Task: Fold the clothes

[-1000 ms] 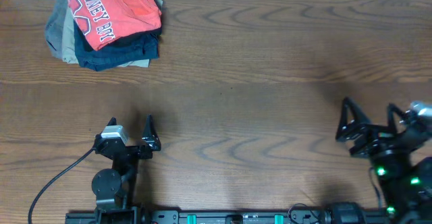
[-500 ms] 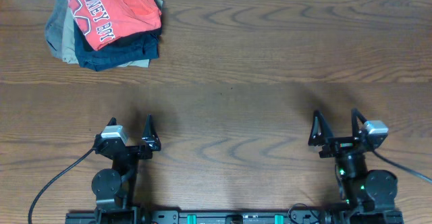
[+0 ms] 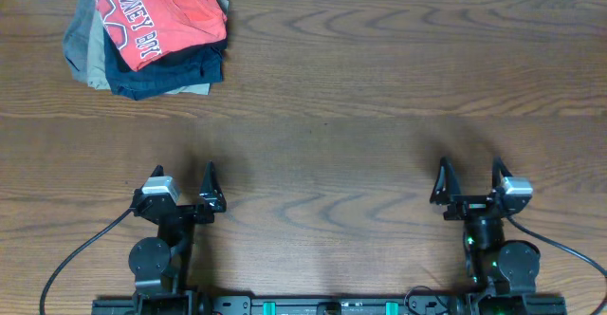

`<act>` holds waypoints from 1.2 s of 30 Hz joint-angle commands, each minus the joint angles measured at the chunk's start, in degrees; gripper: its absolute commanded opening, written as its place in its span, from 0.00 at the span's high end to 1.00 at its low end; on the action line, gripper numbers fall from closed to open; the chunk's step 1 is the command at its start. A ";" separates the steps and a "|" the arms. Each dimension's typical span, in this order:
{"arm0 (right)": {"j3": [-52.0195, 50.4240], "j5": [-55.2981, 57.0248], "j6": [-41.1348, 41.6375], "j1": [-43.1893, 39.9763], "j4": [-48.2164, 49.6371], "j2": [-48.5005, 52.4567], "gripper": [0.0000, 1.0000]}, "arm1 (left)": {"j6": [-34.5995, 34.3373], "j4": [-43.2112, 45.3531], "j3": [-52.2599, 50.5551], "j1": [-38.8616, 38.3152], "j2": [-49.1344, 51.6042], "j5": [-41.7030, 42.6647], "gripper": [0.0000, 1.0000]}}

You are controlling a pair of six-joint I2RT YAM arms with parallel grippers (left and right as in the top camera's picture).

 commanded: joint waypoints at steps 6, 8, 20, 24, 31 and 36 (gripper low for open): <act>-0.26 1.33 -9.35 0.48 -2.93 -0.39 0.01 | 0.76 -2.08 -0.90 0.24 -0.37 0.61 0.02; -0.26 1.31 -9.33 0.48 -2.91 -0.39 0.01 | 0.76 -2.08 -0.90 0.24 -0.37 0.61 0.02; -0.24 1.31 -9.33 0.37 -2.86 -0.39 0.01 | 0.76 -2.08 -0.90 0.24 -0.37 0.61 0.02; -0.24 1.31 -9.33 0.37 -2.86 -0.39 0.01 | 0.76 -2.08 -0.90 0.24 -0.37 0.61 0.02; -0.24 1.31 -9.33 0.37 -2.86 -0.39 0.01 | 0.76 -2.08 -0.90 0.24 -0.37 0.61 0.02; -0.24 1.31 -9.33 0.37 -2.86 -0.39 0.01 | 0.76 -2.08 -0.90 0.24 -0.37 0.61 0.02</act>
